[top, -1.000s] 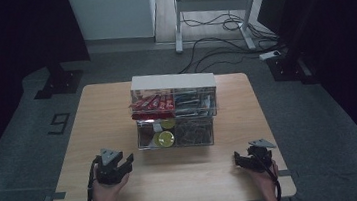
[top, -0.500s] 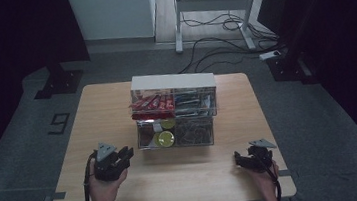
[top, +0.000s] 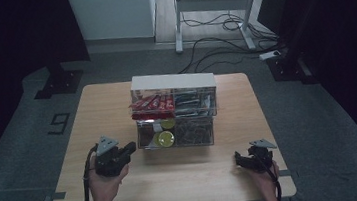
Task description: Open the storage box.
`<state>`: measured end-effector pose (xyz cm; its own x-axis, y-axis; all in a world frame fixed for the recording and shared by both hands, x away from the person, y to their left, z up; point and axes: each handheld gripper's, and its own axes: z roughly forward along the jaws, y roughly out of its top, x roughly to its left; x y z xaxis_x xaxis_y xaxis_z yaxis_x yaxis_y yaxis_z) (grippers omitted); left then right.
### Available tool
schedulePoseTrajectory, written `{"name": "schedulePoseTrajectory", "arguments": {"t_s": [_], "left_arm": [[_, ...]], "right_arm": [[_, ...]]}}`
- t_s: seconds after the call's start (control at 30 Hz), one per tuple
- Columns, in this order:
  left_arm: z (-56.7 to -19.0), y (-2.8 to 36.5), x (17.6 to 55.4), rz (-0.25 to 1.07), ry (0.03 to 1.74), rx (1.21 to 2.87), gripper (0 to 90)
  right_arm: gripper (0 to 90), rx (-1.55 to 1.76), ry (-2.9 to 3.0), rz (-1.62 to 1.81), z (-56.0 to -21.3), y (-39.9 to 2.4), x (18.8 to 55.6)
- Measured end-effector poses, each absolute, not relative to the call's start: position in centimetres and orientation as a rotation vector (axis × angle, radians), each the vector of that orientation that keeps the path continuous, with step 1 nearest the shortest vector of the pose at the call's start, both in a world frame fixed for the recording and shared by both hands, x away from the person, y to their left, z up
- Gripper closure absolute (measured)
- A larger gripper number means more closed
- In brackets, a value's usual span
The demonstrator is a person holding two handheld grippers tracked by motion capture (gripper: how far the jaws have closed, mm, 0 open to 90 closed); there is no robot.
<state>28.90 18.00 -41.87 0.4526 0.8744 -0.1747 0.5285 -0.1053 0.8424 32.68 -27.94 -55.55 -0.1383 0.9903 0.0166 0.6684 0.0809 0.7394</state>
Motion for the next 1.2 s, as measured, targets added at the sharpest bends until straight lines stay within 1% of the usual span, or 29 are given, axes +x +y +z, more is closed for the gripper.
{"name": "schedulePoseTrajectory", "arguments": {"t_s": [0.17, 0.57, 1.2], "left_arm": [[-40.8, 17.6, 28.8, 0.478, 1.170, 1.759, 90.0], [-39.0, 16.6, 29.4, 0.430, 1.127, 1.765, 90.0], [-37.8, 15.9, 30.5, 0.381, 1.087, 1.773, 90.0]], "right_arm": [[13.9, 1.636, 1.860, 0.837, -55.5, -28.0, 32.7], [14.1, 1.634, 1.862, 0.839, -55.5, -28.0, 32.6], [14.2, 1.634, 1.861, 0.838, -55.5, -28.1, 32.6]]}}
